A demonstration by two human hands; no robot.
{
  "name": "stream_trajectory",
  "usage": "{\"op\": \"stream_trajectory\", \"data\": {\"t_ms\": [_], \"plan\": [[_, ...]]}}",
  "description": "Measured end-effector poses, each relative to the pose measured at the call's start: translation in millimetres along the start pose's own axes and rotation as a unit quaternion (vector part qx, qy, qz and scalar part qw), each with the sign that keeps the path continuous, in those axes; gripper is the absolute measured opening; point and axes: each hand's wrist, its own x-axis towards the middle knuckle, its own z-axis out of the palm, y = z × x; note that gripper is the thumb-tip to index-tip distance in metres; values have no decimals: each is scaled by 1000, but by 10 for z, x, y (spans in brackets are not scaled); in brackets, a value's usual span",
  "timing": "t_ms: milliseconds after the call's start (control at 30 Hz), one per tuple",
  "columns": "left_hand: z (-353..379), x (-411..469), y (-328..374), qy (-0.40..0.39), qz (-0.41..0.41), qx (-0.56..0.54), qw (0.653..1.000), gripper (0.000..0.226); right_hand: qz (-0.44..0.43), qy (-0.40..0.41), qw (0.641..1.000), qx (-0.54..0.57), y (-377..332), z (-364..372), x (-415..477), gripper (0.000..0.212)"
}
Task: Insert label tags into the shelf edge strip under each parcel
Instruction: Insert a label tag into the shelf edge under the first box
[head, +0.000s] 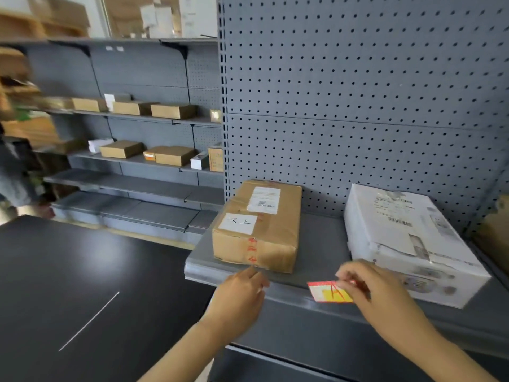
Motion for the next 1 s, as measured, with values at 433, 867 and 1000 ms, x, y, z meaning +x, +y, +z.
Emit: {"op": "stream_trajectory", "data": {"t_ms": [433,867,1000], "plan": [[-56,112,-784,-36,93,37,994,31,42,-27,999,13,-608,899,465,18],[24,-85,-795,-41,71,-5,997,46,-5,-44,998,-47,-666,1157,615,11],[9,-85,-763,-46,56,7,997,53,-25,-64,995,-70,-685,1269,603,9]]}}
